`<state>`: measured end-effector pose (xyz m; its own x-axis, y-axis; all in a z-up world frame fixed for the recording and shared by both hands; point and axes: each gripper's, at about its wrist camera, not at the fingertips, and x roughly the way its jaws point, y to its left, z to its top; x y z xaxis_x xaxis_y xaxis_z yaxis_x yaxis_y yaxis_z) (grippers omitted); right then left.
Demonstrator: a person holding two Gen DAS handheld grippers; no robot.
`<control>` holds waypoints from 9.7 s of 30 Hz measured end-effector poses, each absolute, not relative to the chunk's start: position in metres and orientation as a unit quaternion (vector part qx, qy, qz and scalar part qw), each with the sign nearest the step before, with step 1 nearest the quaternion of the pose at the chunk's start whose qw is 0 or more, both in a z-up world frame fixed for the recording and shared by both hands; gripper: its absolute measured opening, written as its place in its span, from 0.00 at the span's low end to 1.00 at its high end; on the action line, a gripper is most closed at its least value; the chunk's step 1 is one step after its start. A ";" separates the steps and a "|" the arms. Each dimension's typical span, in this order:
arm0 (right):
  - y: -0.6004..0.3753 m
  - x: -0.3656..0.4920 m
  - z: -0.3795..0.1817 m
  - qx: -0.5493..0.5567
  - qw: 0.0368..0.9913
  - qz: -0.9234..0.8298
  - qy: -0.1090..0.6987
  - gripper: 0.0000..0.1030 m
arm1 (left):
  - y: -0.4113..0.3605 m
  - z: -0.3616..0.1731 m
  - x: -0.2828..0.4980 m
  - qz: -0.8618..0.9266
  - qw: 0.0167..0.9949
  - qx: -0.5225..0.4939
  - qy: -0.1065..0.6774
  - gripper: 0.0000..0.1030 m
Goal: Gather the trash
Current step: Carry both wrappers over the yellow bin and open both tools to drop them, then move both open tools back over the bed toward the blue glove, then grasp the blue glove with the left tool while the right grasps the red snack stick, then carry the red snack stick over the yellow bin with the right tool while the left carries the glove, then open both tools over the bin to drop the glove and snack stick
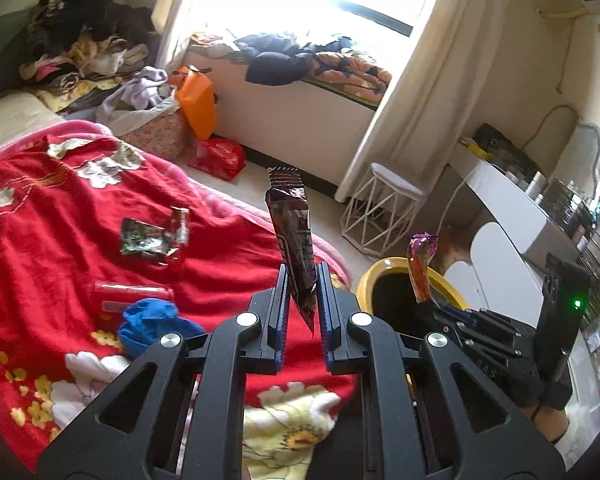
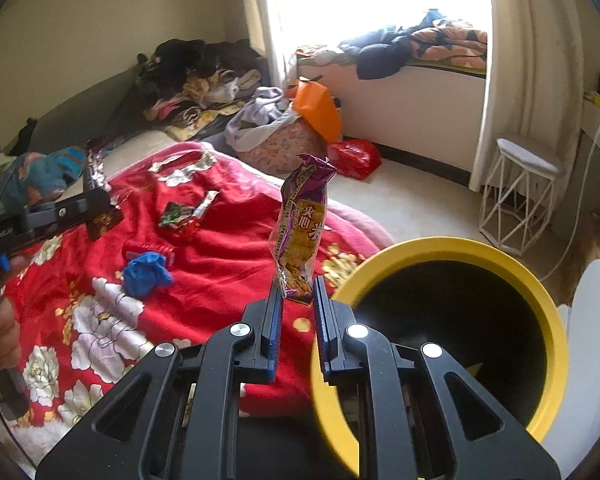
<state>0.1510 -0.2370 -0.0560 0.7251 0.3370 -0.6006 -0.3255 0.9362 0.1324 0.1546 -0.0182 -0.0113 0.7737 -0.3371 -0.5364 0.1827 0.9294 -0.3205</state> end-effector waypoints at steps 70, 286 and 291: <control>-0.400 0.159 -0.104 0.146 0.920 0.031 0.362 0.21 | -0.209 -0.095 0.206 -0.286 0.865 -0.024 0.412 0.28; -0.350 0.146 -0.057 0.124 0.933 0.058 0.332 0.15 | -0.157 -0.037 0.130 -0.234 0.920 0.017 0.314 0.10; -0.365 0.147 -0.065 0.142 0.930 0.043 0.336 0.15 | -0.172 -0.044 0.137 -0.243 0.916 0.026 0.319 0.10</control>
